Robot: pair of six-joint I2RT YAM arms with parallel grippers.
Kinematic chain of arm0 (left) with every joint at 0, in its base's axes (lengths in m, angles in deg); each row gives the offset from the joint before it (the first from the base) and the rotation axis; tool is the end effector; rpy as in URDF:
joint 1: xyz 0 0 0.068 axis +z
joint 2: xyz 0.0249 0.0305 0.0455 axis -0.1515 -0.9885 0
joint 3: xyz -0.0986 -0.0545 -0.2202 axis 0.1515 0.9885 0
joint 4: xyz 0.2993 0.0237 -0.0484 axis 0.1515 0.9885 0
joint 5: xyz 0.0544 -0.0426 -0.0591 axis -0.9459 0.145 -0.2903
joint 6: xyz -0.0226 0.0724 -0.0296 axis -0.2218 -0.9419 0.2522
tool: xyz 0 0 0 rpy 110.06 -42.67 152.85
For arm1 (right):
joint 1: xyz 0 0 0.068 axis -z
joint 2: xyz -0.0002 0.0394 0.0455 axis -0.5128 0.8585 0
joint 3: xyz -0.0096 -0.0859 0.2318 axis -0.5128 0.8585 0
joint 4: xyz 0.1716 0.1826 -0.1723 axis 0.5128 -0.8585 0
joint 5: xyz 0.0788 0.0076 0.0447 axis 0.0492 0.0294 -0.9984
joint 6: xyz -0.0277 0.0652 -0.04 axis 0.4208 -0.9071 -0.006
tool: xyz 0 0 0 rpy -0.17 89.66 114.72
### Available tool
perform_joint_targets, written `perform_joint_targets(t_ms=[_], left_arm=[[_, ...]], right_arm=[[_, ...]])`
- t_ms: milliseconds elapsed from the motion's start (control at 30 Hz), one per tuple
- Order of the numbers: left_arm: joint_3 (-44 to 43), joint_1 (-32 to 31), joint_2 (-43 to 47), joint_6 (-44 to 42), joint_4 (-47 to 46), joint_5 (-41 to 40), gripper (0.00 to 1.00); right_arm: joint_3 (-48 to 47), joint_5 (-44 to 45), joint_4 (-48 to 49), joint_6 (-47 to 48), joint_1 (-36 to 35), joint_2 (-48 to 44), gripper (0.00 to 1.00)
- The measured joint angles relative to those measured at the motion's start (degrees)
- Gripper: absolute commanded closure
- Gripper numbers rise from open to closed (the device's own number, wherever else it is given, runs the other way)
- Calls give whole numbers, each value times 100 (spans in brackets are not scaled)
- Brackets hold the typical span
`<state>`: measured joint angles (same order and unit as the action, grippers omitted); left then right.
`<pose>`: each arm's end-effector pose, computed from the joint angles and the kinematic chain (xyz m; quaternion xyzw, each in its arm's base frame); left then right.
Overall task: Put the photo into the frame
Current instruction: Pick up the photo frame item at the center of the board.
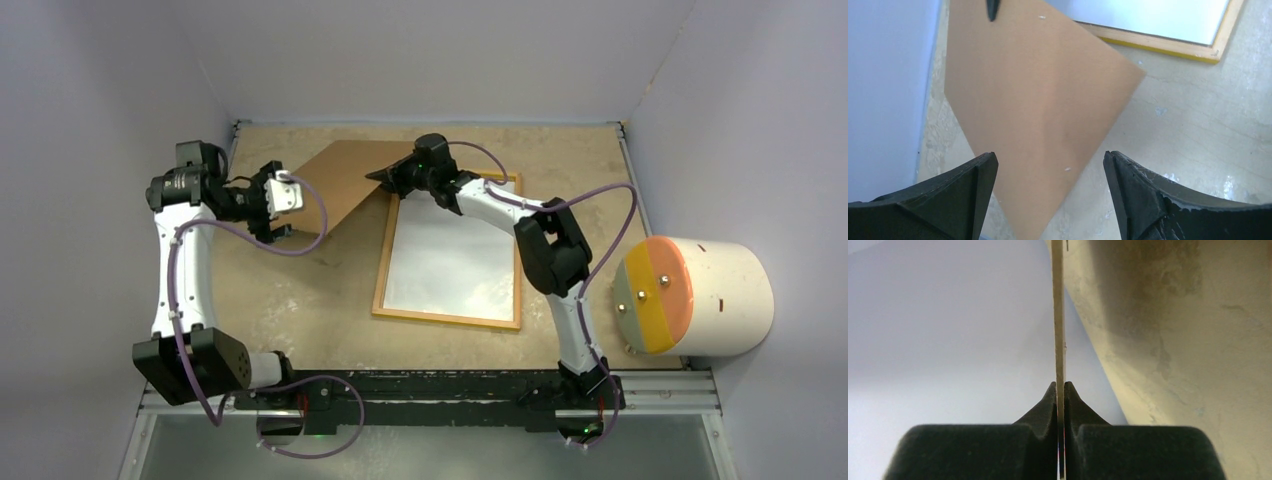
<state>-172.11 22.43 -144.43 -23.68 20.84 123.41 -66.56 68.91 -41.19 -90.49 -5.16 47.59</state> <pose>0.2985 0.0182 0.3269 0.5919 0.6722 -0.1185 0.4287 0.4537 0.3525 0.1778 0.3226 0.7433 0.5671 0.1476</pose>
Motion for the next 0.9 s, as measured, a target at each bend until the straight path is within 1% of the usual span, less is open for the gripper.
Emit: perform_joint_targets(t_ms=[133,267,400,467,533,633,700,767,833,867,900], left_arm=[[426,-92,350,-446,81,-11,18],[852,-221,826,-590,-37,-105,20],[1292,-260,1283,-372,-769,-181,25],[1563,-280,1464,-140,-1327,-203,36],[1843,-293,1617,98,-1906,-238,43],[2002,-343,1657,286,-2483,-317,59],[2000,-389,1609,354,-2662,-387,70],[2000,-433,1569,374,-2732,-450,84],[2000,-468,1517,404,-2791,-501,93],[2000,-481,1497,407,-2883,-520,96],[2000,-490,1486,404,-3003,-527,98]], right_arm=[[22,7,205,-310,-33,-2,100],[55,20,304,-531,-39,-50,100],[55,24,352,-673,-74,-74,100],[55,22,393,-732,-107,-76,100],[76,22,446,-785,-149,-76,100],[149,15,518,-850,-236,-85,100],[168,26,514,-914,-278,-85,100],[186,46,557,-1025,-293,-85,100],[199,70,608,-1086,-269,-90,99],[221,70,656,-1113,-254,-92,90],[236,66,654,-1137,-243,-96,69]])
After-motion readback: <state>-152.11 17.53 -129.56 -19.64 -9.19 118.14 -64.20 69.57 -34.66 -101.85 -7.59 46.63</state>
